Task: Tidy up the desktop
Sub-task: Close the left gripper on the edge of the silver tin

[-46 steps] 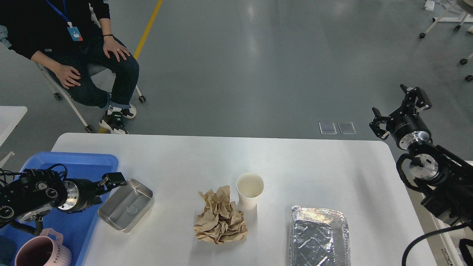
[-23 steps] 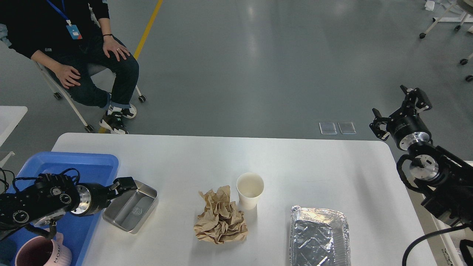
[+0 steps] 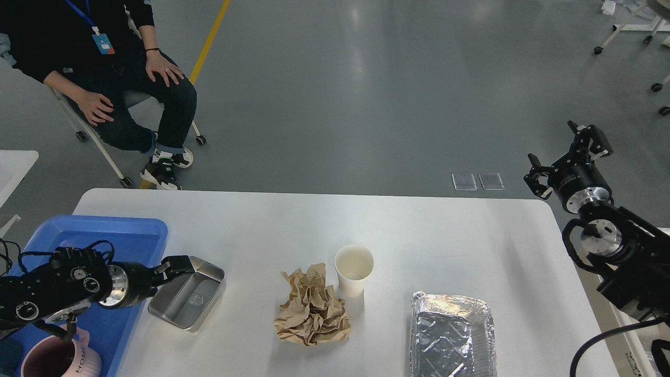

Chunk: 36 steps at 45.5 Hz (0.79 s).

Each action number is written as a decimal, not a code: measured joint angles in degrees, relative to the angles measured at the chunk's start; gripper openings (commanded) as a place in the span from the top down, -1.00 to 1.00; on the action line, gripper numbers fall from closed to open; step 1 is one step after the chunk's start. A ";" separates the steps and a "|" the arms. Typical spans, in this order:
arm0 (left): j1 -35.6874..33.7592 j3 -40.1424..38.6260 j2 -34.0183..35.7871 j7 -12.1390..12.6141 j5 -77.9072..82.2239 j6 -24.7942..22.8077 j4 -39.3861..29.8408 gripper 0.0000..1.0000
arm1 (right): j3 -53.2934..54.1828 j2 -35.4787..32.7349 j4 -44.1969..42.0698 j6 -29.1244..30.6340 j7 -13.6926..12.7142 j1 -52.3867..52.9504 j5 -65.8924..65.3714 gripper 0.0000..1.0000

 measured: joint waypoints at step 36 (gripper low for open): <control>-0.60 -0.48 -0.41 0.25 2.86 -0.36 -0.01 -0.10 | 0.00 -0.10 -0.08 -0.01 0.00 0.02 0.00 -1.00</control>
